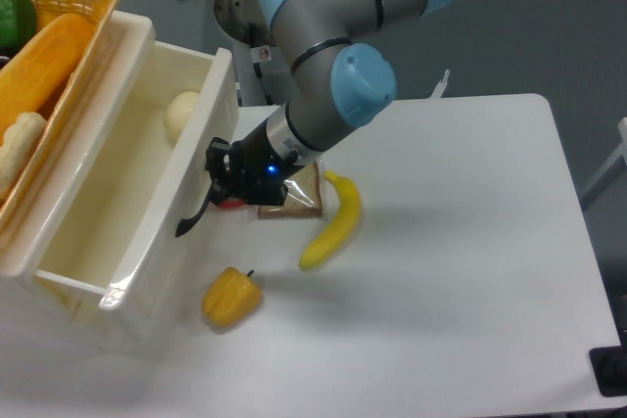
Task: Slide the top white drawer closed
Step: 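Push the drawer front inward into the white cabinet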
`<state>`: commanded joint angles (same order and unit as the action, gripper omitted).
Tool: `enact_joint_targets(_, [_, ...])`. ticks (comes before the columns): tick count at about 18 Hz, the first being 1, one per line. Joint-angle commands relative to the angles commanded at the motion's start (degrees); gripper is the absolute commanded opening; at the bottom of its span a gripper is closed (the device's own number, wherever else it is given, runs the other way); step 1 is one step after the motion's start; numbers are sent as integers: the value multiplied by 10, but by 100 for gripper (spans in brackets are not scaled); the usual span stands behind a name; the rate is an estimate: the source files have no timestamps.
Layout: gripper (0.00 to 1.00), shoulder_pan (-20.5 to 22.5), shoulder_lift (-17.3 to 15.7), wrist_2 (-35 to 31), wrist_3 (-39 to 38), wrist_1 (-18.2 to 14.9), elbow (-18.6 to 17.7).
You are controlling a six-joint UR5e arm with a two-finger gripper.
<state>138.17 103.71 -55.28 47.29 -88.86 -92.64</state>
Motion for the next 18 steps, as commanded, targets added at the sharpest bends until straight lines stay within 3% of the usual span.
enact_joint_targets(18, [12, -62, 2, -5, -38, 4, 1])
